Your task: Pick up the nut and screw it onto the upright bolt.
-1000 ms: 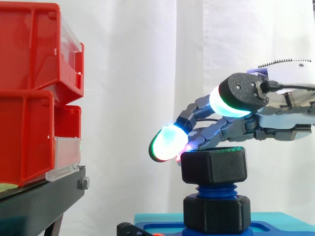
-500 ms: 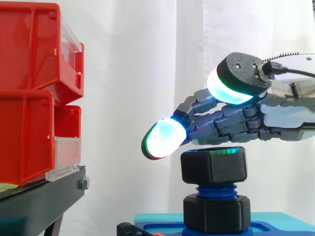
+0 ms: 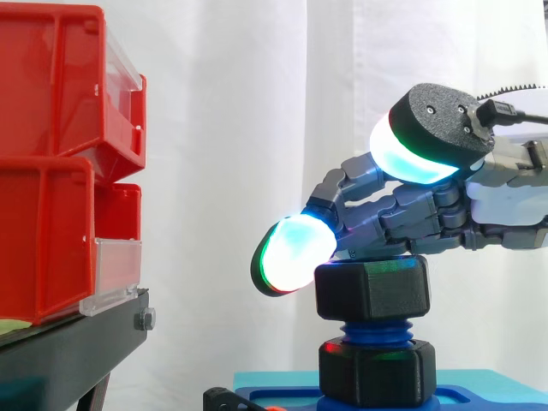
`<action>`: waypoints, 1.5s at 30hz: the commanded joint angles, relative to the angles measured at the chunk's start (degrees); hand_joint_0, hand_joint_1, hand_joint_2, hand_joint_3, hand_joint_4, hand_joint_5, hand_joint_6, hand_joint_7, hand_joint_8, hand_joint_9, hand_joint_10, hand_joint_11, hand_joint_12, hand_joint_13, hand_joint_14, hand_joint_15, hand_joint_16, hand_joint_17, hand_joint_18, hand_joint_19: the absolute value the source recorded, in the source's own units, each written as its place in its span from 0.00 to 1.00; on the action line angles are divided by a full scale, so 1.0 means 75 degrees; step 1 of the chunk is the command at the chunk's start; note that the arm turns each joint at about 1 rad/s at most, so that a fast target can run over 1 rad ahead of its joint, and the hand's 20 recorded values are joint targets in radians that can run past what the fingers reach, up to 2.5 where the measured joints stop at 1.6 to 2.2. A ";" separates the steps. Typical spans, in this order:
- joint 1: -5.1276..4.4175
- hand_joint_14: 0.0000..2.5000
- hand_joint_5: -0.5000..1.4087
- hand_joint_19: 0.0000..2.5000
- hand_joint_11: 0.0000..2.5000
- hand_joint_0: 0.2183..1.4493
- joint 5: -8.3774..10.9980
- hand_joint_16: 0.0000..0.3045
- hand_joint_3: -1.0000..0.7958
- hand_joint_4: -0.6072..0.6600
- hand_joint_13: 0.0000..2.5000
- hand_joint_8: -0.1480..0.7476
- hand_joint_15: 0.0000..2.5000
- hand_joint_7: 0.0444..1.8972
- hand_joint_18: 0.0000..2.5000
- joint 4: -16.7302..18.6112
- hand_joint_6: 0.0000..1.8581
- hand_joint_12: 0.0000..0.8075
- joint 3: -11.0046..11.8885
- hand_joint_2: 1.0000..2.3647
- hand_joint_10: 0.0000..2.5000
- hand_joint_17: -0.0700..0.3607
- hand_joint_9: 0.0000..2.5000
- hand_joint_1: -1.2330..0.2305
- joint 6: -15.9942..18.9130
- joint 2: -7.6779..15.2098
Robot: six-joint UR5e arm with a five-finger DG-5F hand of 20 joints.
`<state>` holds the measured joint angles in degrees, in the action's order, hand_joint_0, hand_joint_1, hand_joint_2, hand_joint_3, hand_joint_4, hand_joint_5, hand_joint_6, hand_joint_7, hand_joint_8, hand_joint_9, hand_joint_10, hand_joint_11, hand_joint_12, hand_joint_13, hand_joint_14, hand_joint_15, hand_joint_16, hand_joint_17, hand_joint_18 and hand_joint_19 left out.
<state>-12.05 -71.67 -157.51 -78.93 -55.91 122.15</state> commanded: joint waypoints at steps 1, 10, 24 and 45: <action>-0.0046 0.00 0.18 0.00 0.00 0.20 0.0005 0.12 0.28 0.59 0.03 0.41 0.00 0.40 0.00 -0.0022 0.27 0.37 0.0000 0.00 0.00 0.36 0.14 0.69 0.0002 -0.0010; -0.0069 0.00 0.20 0.00 0.00 0.21 0.0040 0.11 0.28 0.61 0.07 0.43 0.00 0.52 0.00 -0.0104 0.27 0.34 0.0000 0.00 0.00 0.34 0.19 0.65 0.0014 0.0002; 0.0154 0.00 0.22 0.00 0.00 0.22 -0.0112 0.09 0.28 0.58 0.10 0.45 0.00 0.67 0.00 -0.0221 0.29 0.31 0.0000 0.00 0.00 0.31 0.24 0.61 0.0025 0.0002; 0.0622 0.00 0.31 0.00 0.06 0.25 -0.0534 0.01 0.28 0.45 0.42 0.41 0.00 0.66 0.30 -0.0256 0.32 0.12 0.0000 0.00 0.00 0.18 0.72 0.54 -0.0022 -0.0010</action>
<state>-7.73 -75.24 -159.40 -78.93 -56.00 122.11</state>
